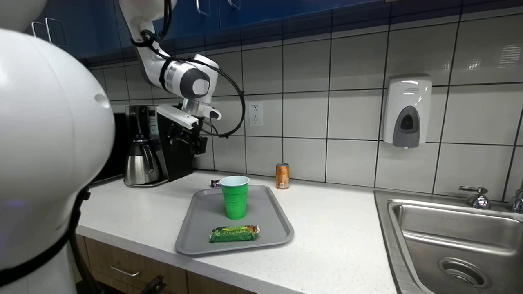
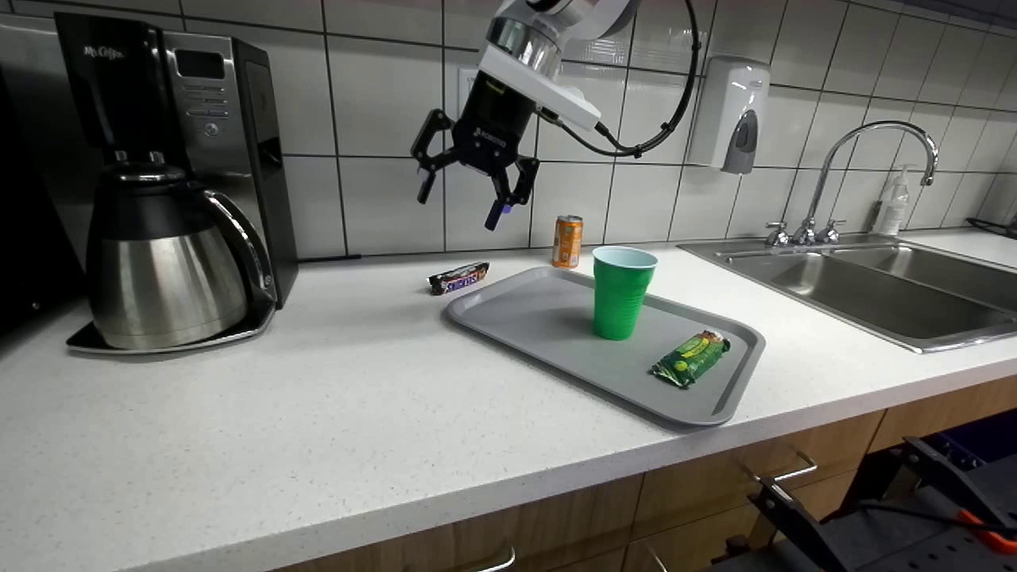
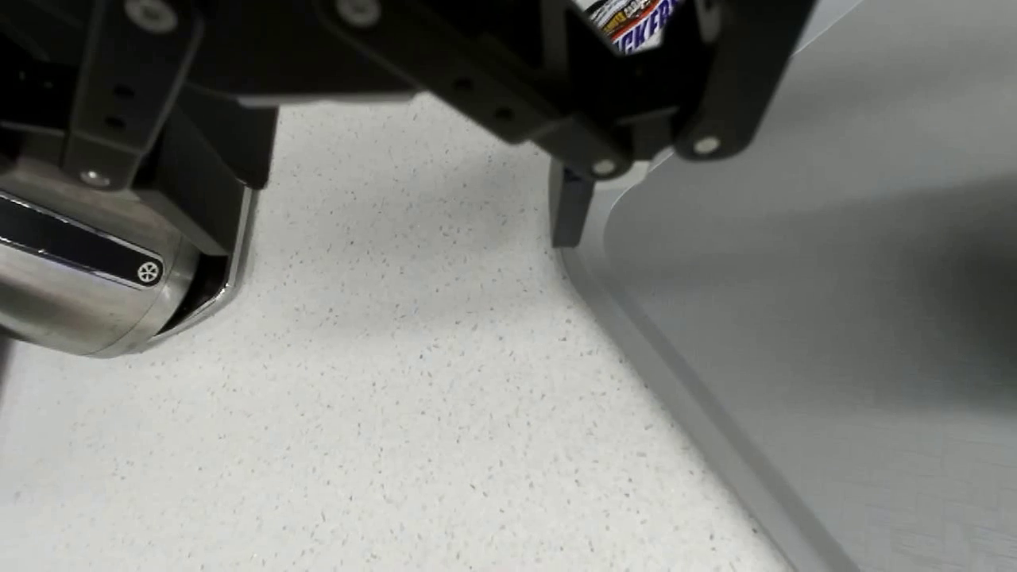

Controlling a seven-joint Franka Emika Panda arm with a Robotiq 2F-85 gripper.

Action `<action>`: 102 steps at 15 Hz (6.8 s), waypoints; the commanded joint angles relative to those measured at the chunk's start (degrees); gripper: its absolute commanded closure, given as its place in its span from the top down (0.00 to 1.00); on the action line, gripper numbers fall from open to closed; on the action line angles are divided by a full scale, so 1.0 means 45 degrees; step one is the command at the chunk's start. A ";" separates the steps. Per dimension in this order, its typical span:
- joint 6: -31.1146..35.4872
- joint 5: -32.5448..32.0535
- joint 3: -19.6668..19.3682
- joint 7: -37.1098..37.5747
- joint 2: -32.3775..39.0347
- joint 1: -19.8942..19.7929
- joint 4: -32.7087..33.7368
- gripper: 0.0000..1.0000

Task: Remove the chocolate bars from the tray

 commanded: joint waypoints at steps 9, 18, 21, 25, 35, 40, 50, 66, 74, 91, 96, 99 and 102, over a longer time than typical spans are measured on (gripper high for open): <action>0.0484 -0.1583 0.0382 0.0416 -0.0615 0.0772 -0.0437 1.00; 0.0606 -0.1716 0.0704 0.0025 -0.1494 0.1003 -0.1452 1.00; 0.0650 -0.1550 0.0756 -0.0154 -0.1937 0.0972 -0.1907 1.00; 0.0593 -0.1372 0.0775 -0.0332 -0.2514 0.0958 -0.2498 1.00; 0.0471 -0.1258 0.0612 -0.0442 -0.4194 0.1011 -0.4208 1.00; 0.0560 -0.1442 0.0438 -0.0184 -0.4978 0.1004 -0.5093 1.00; 0.0838 -0.1946 -0.0161 0.0605 -0.6117 0.0650 -0.6503 1.00; 0.0957 -0.4193 -0.0356 0.3273 -0.7446 -0.0631 -0.8050 1.00; 0.1395 -0.5713 -0.0326 0.4835 -0.7743 -0.1663 -0.8867 1.00; 0.1999 -1.0088 0.0640 1.0864 -0.7112 -0.3495 -0.9065 1.00; 0.1861 -1.1596 0.0952 1.3453 -0.6783 -0.3610 -0.9079 1.00; 0.1845 -1.2438 0.0844 1.4702 -0.6430 -0.3579 -0.9063 1.00; 0.1845 -1.3125 0.0671 1.5623 -0.6015 -0.3457 -0.9066 1.00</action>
